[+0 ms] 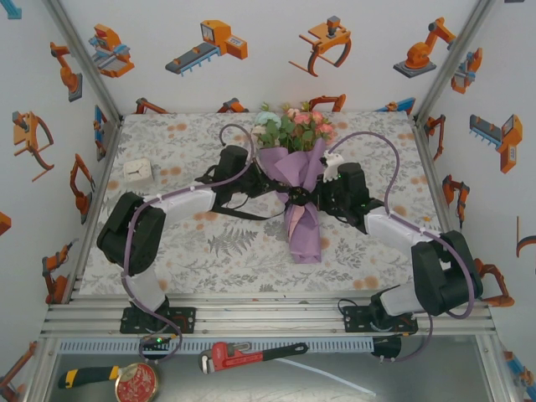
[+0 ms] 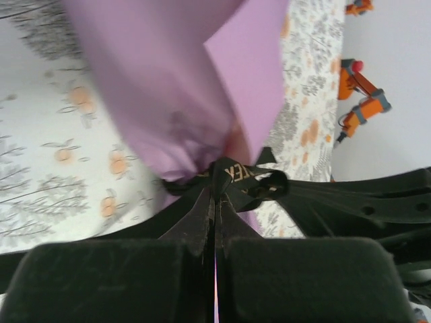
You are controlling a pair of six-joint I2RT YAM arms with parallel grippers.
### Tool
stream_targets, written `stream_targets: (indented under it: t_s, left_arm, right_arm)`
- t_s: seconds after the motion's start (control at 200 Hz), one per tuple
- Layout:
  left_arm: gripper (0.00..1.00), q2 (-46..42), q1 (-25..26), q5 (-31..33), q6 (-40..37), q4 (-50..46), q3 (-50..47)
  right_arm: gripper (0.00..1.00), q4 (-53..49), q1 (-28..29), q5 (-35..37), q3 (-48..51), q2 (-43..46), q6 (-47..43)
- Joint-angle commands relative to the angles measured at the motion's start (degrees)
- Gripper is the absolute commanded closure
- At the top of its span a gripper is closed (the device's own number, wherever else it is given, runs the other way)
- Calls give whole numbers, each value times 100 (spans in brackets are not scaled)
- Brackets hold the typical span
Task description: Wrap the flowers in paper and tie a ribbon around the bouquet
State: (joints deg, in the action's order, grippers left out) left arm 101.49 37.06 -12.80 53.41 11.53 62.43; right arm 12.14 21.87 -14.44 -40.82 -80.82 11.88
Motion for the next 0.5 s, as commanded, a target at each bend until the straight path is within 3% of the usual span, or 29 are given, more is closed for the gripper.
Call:
stream_targets:
  t_s: [0.0, 0.315, 0.441, 0.496]
  left_arm:
    - [100, -346, -141, 127, 42, -48, -181]
    - [100, -619, -396, 176, 34, -89, -524]
    - [100, -603, -418, 19, 40, 51, -566]
    - [76, -546, -393, -269, 71, 300, -545]
  right_arm:
    - [100, -220, -11, 546, -155, 119, -145]
    - [100, -562, -15, 1533, -172, 279, -307]
    - [100, -544, -16, 1448, -164, 303, -313]
    - [100, -372, -16, 1062, -131, 291, -300]
